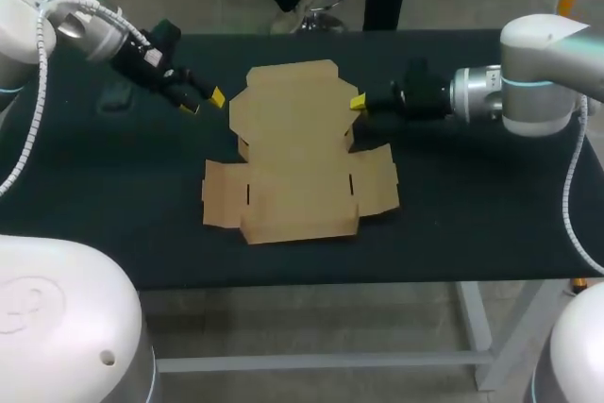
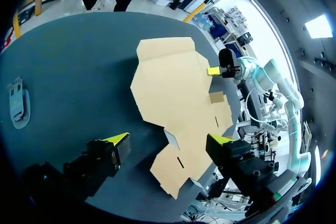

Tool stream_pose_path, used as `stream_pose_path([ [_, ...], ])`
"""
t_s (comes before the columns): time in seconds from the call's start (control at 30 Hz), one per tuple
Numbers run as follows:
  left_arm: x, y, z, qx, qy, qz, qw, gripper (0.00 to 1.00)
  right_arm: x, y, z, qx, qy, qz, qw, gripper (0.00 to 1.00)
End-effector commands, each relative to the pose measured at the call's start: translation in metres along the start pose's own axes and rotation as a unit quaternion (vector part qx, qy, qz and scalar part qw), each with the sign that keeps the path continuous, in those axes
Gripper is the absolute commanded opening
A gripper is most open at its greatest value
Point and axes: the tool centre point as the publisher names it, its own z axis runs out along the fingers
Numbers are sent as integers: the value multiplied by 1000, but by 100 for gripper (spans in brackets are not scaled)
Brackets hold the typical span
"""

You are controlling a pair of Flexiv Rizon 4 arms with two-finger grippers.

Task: Assemble the packaging by folding the flat box into shape, placing the metal phone stand inside, and closing the box properly

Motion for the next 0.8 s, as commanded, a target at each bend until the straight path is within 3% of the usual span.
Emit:
stream_pose_path([
  [0.03, 1, 2, -1, 2, -2, 0, 1000, 100, 0, -1, 0, -1, 1, -1, 1000, 0],
  [0.17, 1, 2, -1, 2, -2, 0, 1000, 100, 2, -6, -2, -8, -15, -17, 1000, 0],
  [0.23, 0, 2, 2, 23, 5, 20, 1000, 100, 7, -8, -7, -23, 13, -30, 999, 0],
  [0.47, -3, -6, 2, 91, 12, 68, 993, 100, 25, -11, -23, -65, 46, -71, 994, 0],
  [0.8, -1, -24, 1, 153, 34, 131, 979, 100, 49, -12, -41, -105, 69, -122, 984, 0],
])
